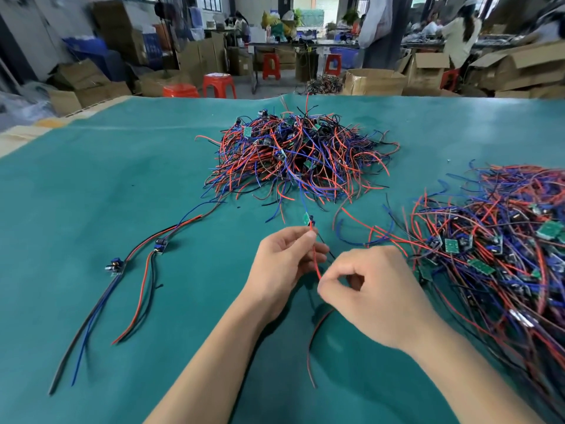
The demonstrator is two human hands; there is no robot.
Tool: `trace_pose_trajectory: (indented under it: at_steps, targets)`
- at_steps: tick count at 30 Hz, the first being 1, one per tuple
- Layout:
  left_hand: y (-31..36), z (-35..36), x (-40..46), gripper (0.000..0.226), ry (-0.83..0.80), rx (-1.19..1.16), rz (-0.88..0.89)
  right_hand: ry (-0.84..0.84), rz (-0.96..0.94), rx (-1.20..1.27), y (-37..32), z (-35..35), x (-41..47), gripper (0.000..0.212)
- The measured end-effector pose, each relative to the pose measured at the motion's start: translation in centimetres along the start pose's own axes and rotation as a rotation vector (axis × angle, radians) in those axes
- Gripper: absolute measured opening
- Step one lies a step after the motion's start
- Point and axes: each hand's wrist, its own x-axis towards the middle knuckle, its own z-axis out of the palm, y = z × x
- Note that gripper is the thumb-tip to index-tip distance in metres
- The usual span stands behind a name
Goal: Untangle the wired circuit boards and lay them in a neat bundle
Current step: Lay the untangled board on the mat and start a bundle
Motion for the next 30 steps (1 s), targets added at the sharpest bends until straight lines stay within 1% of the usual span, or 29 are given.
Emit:
trace_pose_trajectory:
  at_steps: [2, 4, 6, 7, 9, 10, 11, 12, 13, 14, 16, 19, 21, 25, 27, 29, 30]
  targets:
    - [0.1, 0.0, -0.1, 0.012, 0.001, -0.004, -0.014, -0.058, -0.031, 0.062, -0.4, 0.3, -0.3, 0.024]
    - [0.2, 0.0, -0.1, 0.01, -0.016, 0.026, -0.016, -0.13, -0.051, 0.13, -0.7, 0.8, -0.5, 0.017]
    - [0.1, 0.0, -0.2, 0.009, -0.034, 0.02, -0.008, -0.163, -0.021, 0.273, -0.6, 0.7, -0.3, 0.01]
    - [0.1, 0.0, -0.2, 0.008, -0.044, 0.004, -0.003, -0.135, 0.012, 0.334, -0.3, 0.4, -0.2, 0.007]
    - [0.2, 0.0, -0.3, 0.008, -0.067, -0.02, 0.005, 0.042, 0.077, 0.362, 0.5, -0.3, 0.3, 0.004]
    - [0.2, 0.0, -0.3, 0.008, -0.083, -0.027, 0.004, 0.159, 0.104, 0.322, 1.2, -0.6, 0.5, 0.003]
    - [0.2, 0.0, -0.3, 0.008, -0.103, -0.033, 0.001, 0.256, 0.133, 0.248, 1.9, -0.9, 0.6, 0.008]
    - [0.2, 0.0, -0.4, 0.008, -0.128, -0.036, -0.002, 0.3, 0.163, 0.173, 2.4, -0.9, 0.8, 0.011]
    - [0.2, 0.0, -0.4, 0.008, -0.156, -0.035, -0.004, 0.288, 0.201, 0.135, 2.7, -0.9, 0.9, 0.01]
    - [0.2, 0.0, -0.5, 0.008, -0.181, -0.033, -0.004, 0.244, 0.242, 0.164, 2.9, -0.6, 1.0, 0.008]
    - [0.3, -0.1, -0.6, 0.009, -0.216, -0.032, -0.004, 0.17, 0.285, 0.319, 2.9, 0.4, 0.9, 0.01]
    - [0.5, 0.0, -0.7, 0.008, -0.231, -0.036, 0.0, 0.203, 0.297, 0.429, 3.0, 1.2, 0.9, 0.017]
    - [0.5, 0.0, -0.8, 0.006, -0.212, -0.034, 0.0, 0.226, 0.288, 0.414, 2.8, 1.4, 0.9, 0.018]
    - [0.4, 0.2, -0.7, 0.007, -0.152, -0.032, 0.011, 0.267, 0.133, 0.187, 2.8, 1.5, 0.6, 0.013]
    - [0.2, 0.2, -0.6, 0.009, -0.145, -0.003, 0.017, 0.284, 0.101, 0.158, 2.7, 1.6, 0.6, 0.01]
    - [0.0, 0.1, -0.5, 0.014, -0.138, 0.071, 0.029, 0.324, 0.155, 0.197, 2.9, 1.7, 0.8, 0.002]
    - [0.0, 0.1, -0.5, 0.017, -0.138, 0.104, 0.034, 0.355, 0.222, 0.222, 3.2, 1.7, 0.9, 0.005]
